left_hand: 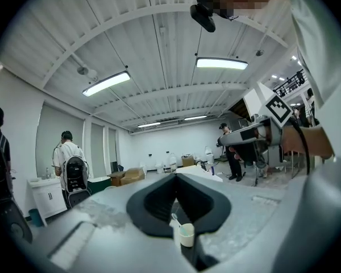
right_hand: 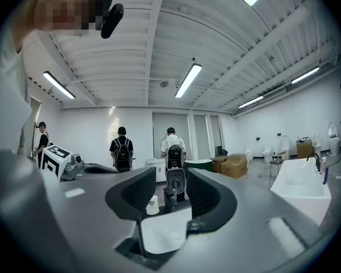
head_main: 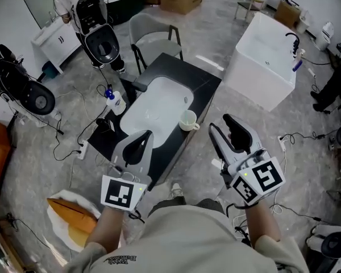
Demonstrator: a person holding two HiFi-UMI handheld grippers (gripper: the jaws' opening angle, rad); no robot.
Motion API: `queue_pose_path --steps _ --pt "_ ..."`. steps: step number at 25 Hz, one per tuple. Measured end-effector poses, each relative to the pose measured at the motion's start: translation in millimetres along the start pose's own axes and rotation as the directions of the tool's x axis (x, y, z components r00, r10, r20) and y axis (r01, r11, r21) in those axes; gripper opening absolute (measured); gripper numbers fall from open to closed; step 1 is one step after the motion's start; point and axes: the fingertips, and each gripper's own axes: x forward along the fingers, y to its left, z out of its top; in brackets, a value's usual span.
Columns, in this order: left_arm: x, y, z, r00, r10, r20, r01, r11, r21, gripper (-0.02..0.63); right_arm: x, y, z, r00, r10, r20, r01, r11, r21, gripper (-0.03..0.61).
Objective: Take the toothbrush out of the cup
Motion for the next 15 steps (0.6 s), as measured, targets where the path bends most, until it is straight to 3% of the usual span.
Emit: queue_pose_path --steps 9,15 --pt "39 37 -6 1.000 0.023 0.004 -0.023 0.999 -0.034 0.002 41 -30 -5 0.999 -0.008 -0.041 0.008 1.000 0.006 0.173" --pt "61 45 -5 0.999 0.036 0.006 -0.036 0.999 0.012 0.002 63 -52 -14 0.997 0.024 -0.069 -0.023 1.000 0.020 0.173"
